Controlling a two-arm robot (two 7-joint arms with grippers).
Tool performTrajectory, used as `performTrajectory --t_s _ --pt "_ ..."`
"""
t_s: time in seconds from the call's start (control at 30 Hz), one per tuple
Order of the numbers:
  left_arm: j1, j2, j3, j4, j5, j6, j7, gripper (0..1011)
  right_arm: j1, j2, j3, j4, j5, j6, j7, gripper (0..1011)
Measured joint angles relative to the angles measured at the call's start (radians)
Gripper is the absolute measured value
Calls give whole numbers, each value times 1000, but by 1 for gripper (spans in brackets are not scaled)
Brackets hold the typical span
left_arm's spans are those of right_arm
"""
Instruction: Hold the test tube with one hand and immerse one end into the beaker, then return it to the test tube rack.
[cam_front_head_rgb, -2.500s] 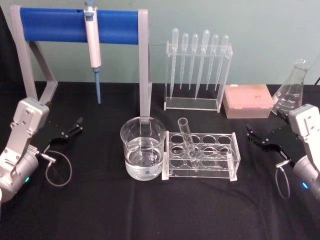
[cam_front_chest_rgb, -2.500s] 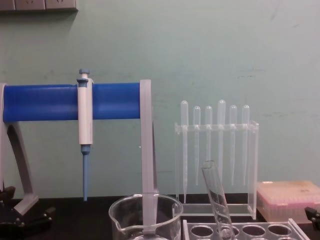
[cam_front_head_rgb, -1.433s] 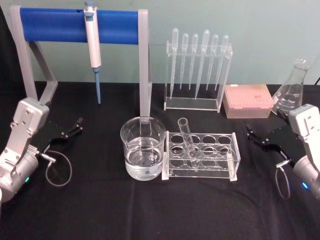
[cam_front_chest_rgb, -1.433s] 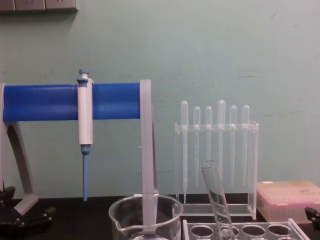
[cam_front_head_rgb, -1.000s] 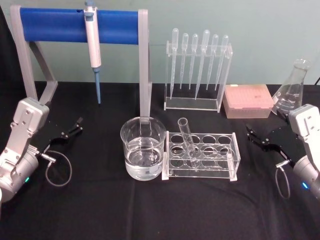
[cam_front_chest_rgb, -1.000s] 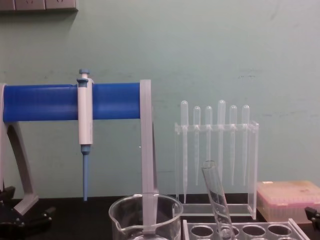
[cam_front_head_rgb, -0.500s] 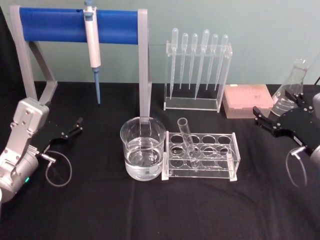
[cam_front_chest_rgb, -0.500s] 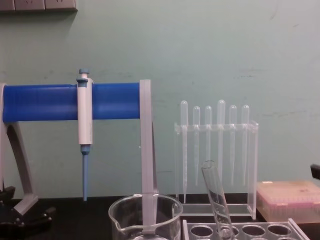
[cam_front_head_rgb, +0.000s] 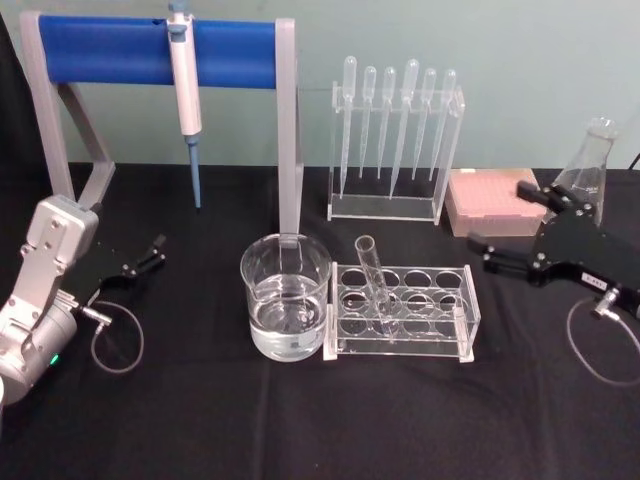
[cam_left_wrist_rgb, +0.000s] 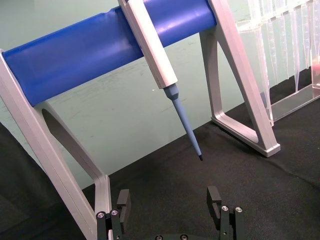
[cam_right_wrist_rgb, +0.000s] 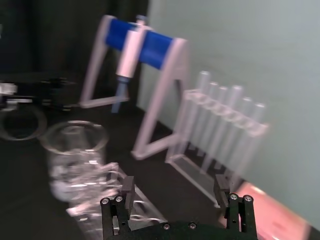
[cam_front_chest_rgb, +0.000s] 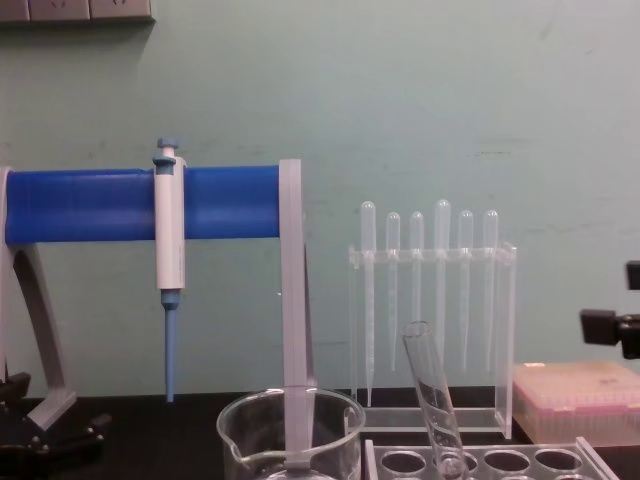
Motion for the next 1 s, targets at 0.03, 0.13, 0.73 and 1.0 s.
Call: performTrajectory --t_s 0.03,0.13,0.73,1.0 --pt "0 0 0 0 0 0 0 1000 15 6 -6 -1 17 17 47 1003" --pt "0 0 0 0 0 0 0 1000 55 11 -26 8 38 52 137 1003" --pt "0 0 0 0 0 0 0 1000 324 -57 -222 213 48 173 408 1003" --pt "0 0 0 0 0 0 0 1000 398 -92 -291 273 17 179 453 1003"
